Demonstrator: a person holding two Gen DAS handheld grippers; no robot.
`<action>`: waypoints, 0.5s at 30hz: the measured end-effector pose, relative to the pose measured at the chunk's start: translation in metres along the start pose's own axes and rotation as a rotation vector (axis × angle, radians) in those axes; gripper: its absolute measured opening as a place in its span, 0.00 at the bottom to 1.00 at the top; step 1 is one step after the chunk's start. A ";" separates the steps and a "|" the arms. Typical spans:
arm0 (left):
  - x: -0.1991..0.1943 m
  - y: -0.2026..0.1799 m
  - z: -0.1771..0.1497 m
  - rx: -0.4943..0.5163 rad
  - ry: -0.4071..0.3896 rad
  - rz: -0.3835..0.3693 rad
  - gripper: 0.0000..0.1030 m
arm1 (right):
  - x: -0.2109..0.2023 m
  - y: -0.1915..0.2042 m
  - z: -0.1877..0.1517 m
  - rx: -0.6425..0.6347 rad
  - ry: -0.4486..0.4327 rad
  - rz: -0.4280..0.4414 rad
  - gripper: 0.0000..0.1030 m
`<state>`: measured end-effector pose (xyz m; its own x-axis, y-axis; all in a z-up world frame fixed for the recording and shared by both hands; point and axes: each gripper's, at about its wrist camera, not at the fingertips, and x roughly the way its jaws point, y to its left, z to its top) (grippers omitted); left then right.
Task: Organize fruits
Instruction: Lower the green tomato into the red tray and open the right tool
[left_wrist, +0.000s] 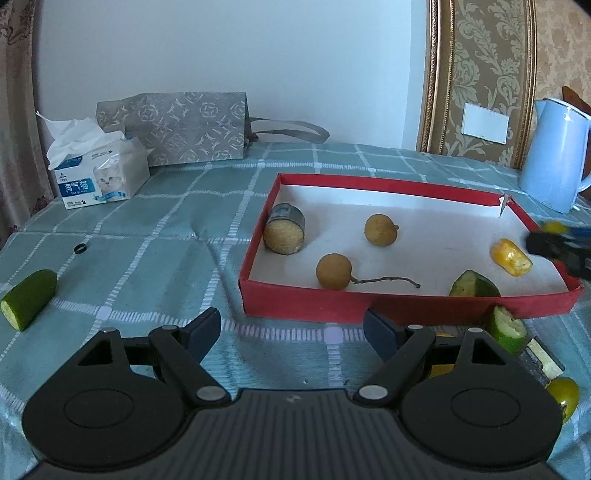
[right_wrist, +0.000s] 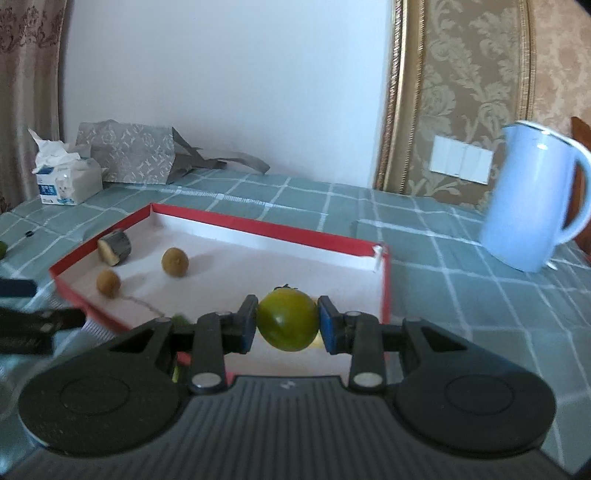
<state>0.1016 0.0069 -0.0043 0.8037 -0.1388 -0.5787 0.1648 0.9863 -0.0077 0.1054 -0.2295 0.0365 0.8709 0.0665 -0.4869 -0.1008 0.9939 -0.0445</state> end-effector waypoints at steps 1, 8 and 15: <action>0.000 0.000 0.000 0.000 0.001 -0.002 0.82 | 0.010 0.001 0.003 0.000 0.006 -0.003 0.32; 0.003 -0.001 0.001 0.001 0.017 -0.034 0.82 | 0.062 0.012 0.010 -0.004 0.052 0.023 0.33; 0.005 0.001 0.002 -0.011 0.022 -0.055 0.82 | 0.055 0.013 0.006 0.008 0.021 0.010 0.43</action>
<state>0.1066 0.0067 -0.0052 0.7807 -0.1908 -0.5951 0.2021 0.9782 -0.0484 0.1546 -0.2129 0.0144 0.8595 0.0746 -0.5056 -0.1056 0.9939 -0.0329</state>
